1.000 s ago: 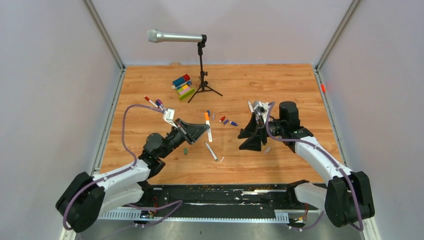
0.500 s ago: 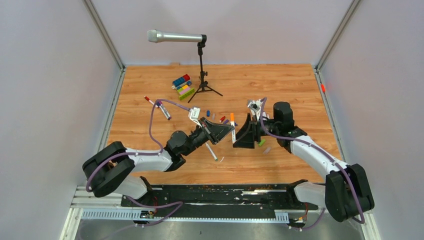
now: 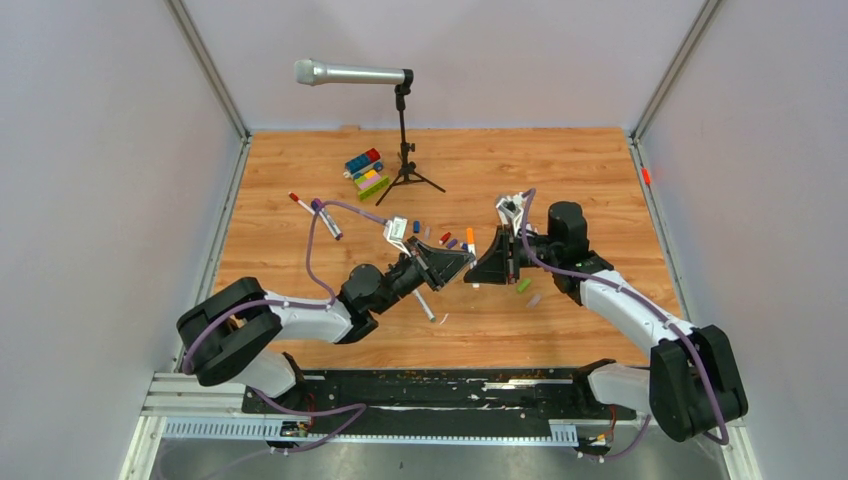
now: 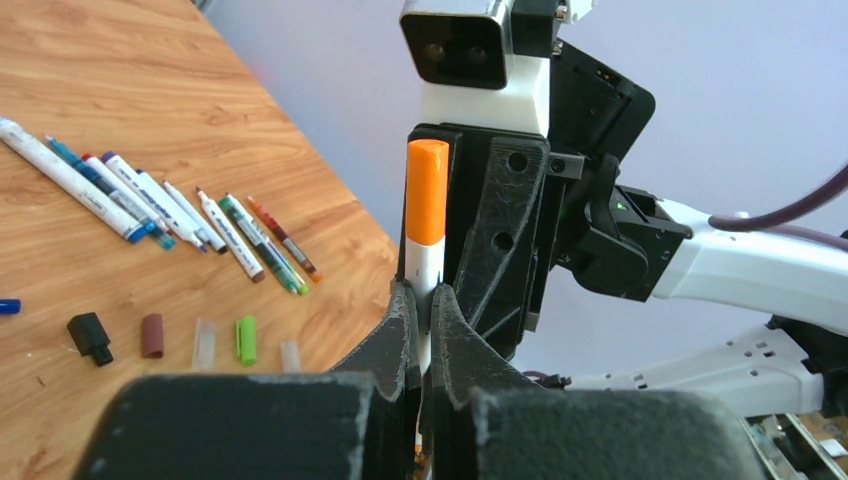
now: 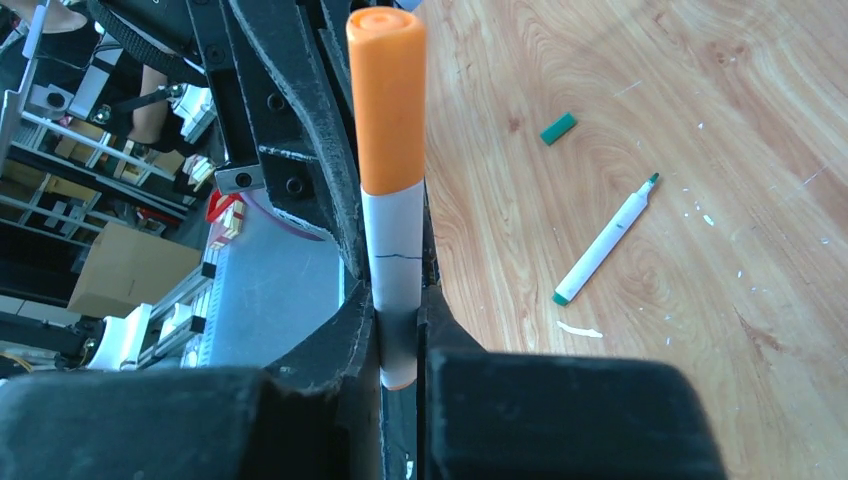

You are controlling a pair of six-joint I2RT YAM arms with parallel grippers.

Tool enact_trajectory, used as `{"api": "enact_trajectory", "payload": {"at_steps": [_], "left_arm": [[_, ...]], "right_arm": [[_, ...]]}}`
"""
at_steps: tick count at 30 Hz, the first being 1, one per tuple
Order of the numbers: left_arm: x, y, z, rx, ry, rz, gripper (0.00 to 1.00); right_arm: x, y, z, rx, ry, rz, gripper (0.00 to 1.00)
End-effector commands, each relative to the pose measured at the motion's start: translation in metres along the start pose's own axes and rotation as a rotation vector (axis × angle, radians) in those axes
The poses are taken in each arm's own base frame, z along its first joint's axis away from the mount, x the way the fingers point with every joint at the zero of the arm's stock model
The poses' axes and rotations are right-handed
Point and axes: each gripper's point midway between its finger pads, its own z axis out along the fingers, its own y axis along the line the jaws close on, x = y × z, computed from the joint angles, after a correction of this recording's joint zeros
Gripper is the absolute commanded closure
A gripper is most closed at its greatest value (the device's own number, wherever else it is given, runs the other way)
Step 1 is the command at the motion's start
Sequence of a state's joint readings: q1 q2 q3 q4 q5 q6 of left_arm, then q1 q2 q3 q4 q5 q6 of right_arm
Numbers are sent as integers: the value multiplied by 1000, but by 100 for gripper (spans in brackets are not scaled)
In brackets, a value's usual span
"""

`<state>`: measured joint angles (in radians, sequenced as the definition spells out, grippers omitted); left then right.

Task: Open the pen caps
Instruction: Open the pen cap from the pen, then place the pen at the center of the board.

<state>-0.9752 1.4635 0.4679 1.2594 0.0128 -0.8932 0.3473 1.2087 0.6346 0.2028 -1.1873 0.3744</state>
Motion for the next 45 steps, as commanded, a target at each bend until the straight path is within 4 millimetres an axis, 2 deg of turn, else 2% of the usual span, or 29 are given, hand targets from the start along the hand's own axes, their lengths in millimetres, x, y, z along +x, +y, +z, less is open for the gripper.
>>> {"api": "enact_trajectory", "payload": {"at_steps": [1,3,5,7,11,16,22,27,28,29,30,32,34,37,40,42,45], "left_arm": [[-16,-21,8,60,-56,-26,88],[-18,-21,7,52,-56,-43,58],[-25,-19,8,47,-52,-59,41],[-31,-20,10,59,-35,-69,32],[-40,-22,17,85,5,-68,30],[-38,-22,27,93,37,-61,35],[-34,-23,30,106,60,-69,54],[-35,-24,29,115,73,-68,60],[-36,-24,29,121,74,-65,69],[-39,-25,30,125,73,-63,83],[-44,-24,31,125,66,-64,94],[-75,-20,32,112,6,-38,100],[-127,-16,31,73,-113,54,100],[-205,-29,27,1,-288,219,100],[-260,-41,16,-33,-442,280,100],[-277,-46,7,-36,-498,292,100],[-281,-48,-4,-41,-515,297,100]], "right_arm": [[-9,4,1,-11,-21,-39,100],[-7,6,1,-25,-13,-45,100],[-5,7,1,-37,-5,-52,100],[-3,11,0,-60,7,-55,100],[0,16,2,-92,27,-64,100],[3,19,3,-107,39,-65,100],[3,18,3,-105,41,-59,100],[2,18,3,-106,41,-56,100],[2,19,3,-107,41,-57,100],[3,18,3,-108,43,-55,100],[3,19,3,-110,44,-53,100],[7,20,4,-119,53,-46,100],[15,24,8,-145,76,-39,100],[29,33,18,-190,122,-41,100],[40,36,25,-214,160,-30,100],[43,35,27,-219,170,-22,100],[43,33,28,-215,177,-17,100]]}}
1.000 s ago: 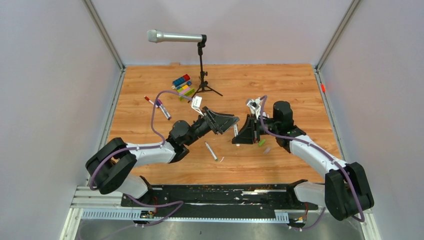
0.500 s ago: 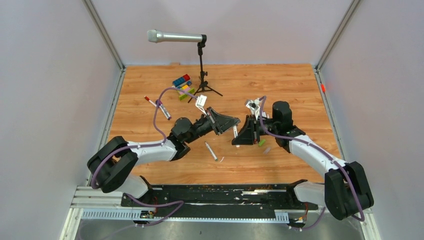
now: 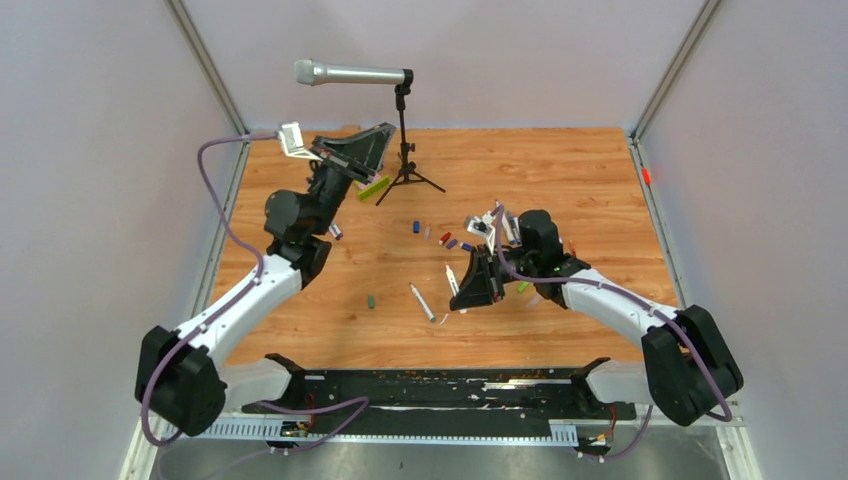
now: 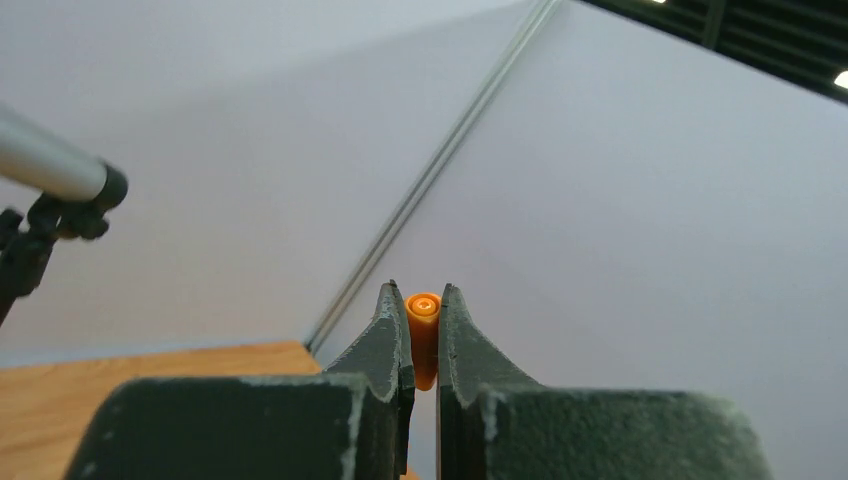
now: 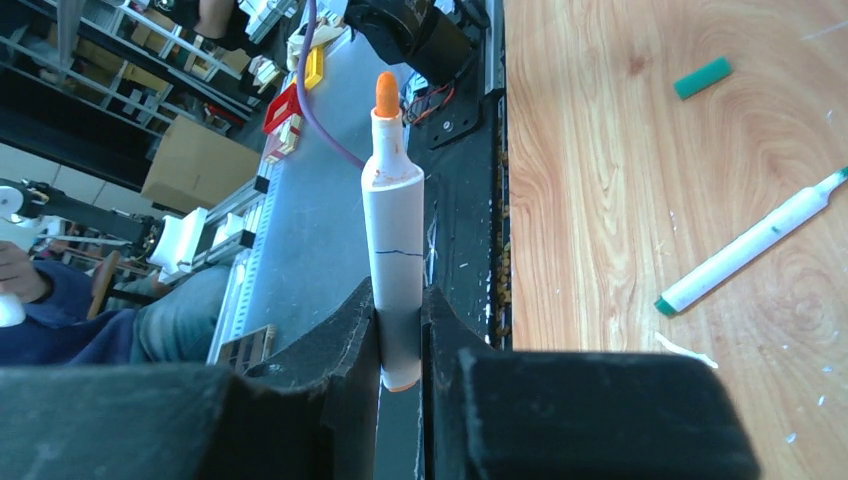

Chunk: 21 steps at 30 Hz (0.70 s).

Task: Open the pen caps
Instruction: Place the pen at the center of the board, then place the pen cap at the center of the board.

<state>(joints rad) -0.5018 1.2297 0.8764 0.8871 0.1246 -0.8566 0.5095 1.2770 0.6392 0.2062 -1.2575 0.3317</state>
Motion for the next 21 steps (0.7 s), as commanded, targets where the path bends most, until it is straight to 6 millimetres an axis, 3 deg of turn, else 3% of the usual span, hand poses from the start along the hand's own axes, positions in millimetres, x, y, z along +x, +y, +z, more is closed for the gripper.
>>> {"api": "enact_trajectory", "payload": {"at_steps": [1,6,13,16,21], "left_arm": [[-30,-10,-9,-6,-100,59,100],[-15,4,-29,-53,-24,50,100],[27,40,-70,-221,161,31,100],[52,62,-97,-328,264,16,100],[99,112,-168,-644,507,-7,100]], "right_arm": [[6,2,-1,-30,26,-19,100],[6,-12,-2,46,41,-83,100],[11,-43,-2,212,60,-93,100],[15,-64,-2,327,78,-86,100],[22,-97,3,509,100,-6,100]]}}
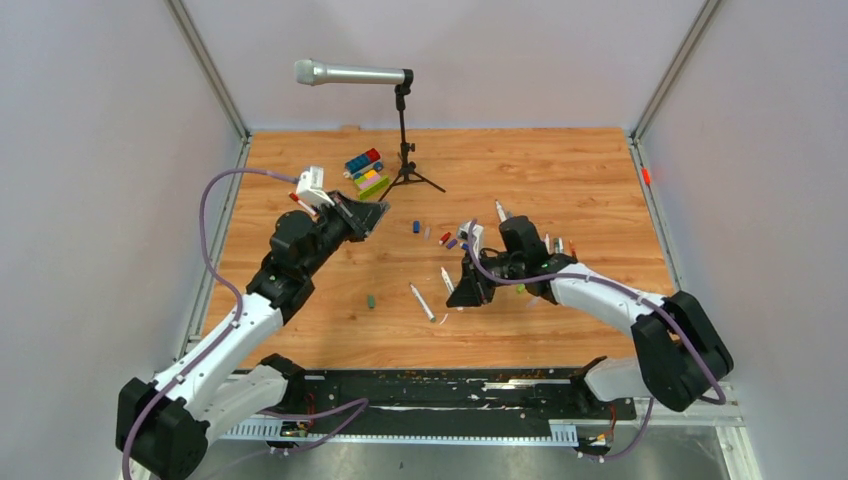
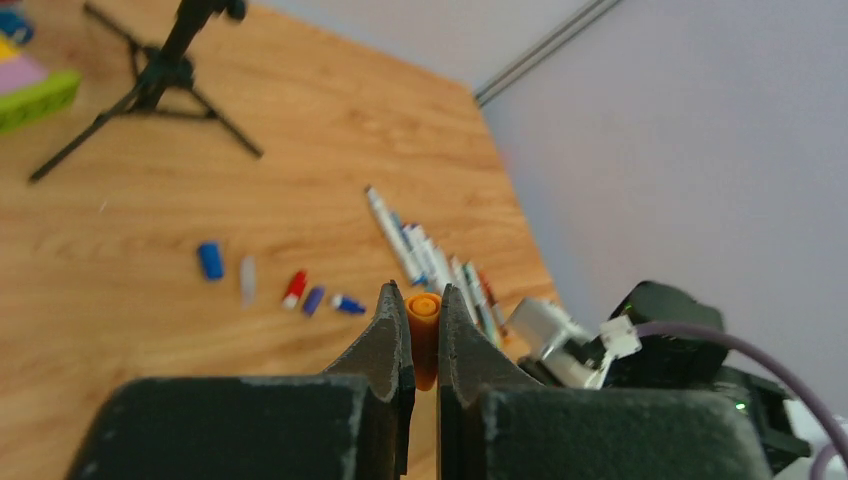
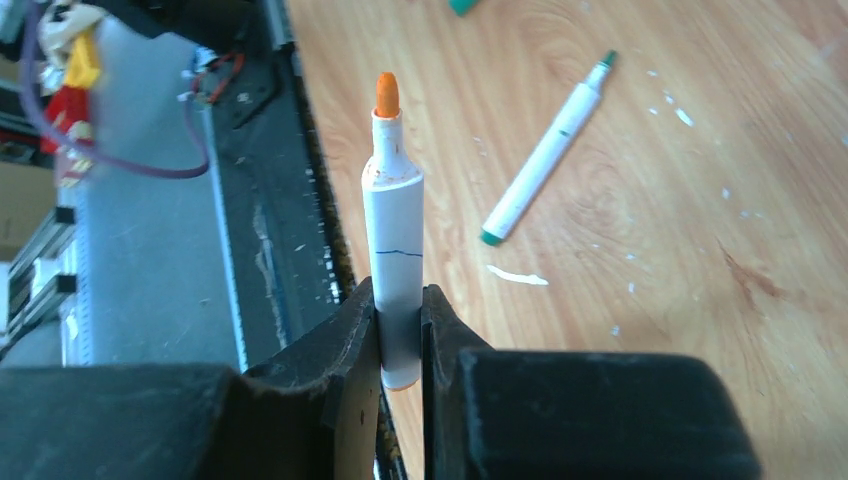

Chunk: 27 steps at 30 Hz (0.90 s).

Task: Open the pen caps
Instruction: Place the pen cap at the center of the board.

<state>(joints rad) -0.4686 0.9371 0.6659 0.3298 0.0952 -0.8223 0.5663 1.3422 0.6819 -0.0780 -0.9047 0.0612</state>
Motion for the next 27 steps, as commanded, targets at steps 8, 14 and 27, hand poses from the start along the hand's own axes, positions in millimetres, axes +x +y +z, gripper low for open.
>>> {"api": "enact_trajectory", "payload": {"at_steps": [8,14,27], "left_arm": [[138,138,-85,-627,468,-102,100],[164,149,-95,-701,518,-85,100],[204,154,-91,-736,642,-80,95]], "right_arm": [[11,-48,43,309,128,121,99],[21,-61,55,331,208,175,97],[36,-75,60,381,268,187,90]]}}
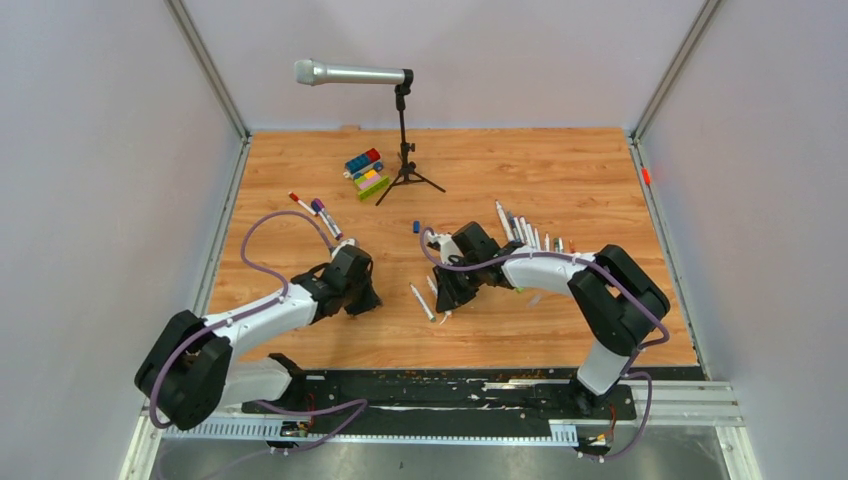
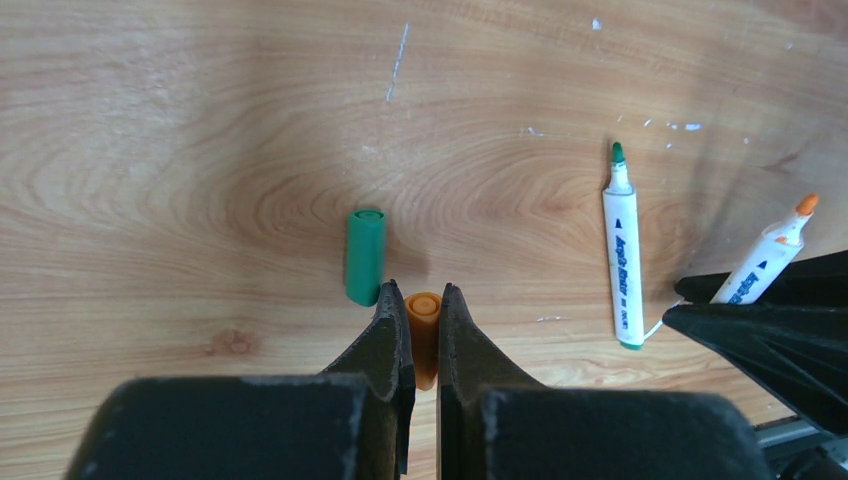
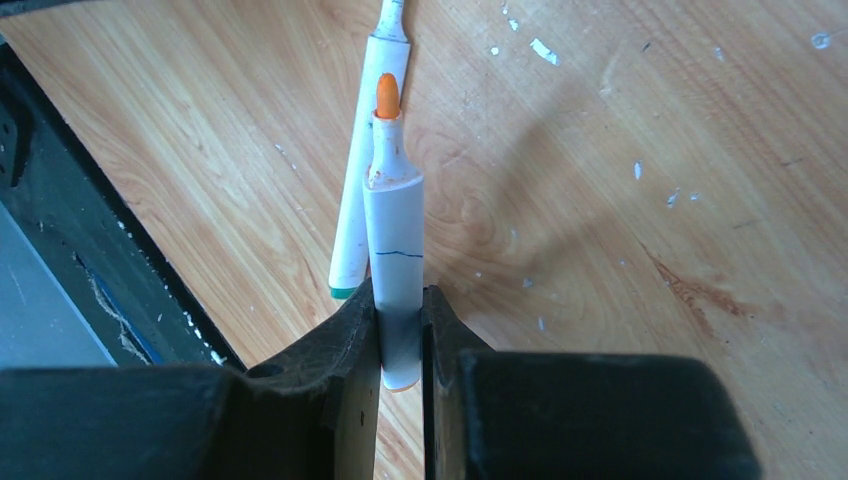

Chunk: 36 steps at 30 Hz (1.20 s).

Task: Open the pen caps
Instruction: Place the pen cap at the center of the board.

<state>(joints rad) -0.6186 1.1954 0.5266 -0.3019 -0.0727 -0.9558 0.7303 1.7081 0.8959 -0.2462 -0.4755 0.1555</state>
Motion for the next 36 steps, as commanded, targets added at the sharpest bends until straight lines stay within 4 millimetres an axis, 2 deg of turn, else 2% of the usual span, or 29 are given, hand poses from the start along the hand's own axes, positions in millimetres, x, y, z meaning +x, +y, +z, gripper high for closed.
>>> {"api": "enact_trajectory", "payload": {"at_steps": [1,11,21,28,32,36], "left_arm": [[-8,-21,1,42,-30,-13,93],[-2,-17,5,10,-6,4,81],[0,-17,10,-3,8,7,72],[3,-15,13,-13,25,9,68],[0,-17,8,-12,22,13,68],[-13,-27,-9,14,-17,35,65]], "right_arm": [[-12,-1,2,25,-14,-8,89],[-11,-5,4,42,-5,1,79],[-10,-7,5,50,4,3,74],[-13,-1,2,25,0,-5,72],[-19,3,-5,16,-16,-35,71],[-29,18,-21,-32,-36,-121,69]]}}
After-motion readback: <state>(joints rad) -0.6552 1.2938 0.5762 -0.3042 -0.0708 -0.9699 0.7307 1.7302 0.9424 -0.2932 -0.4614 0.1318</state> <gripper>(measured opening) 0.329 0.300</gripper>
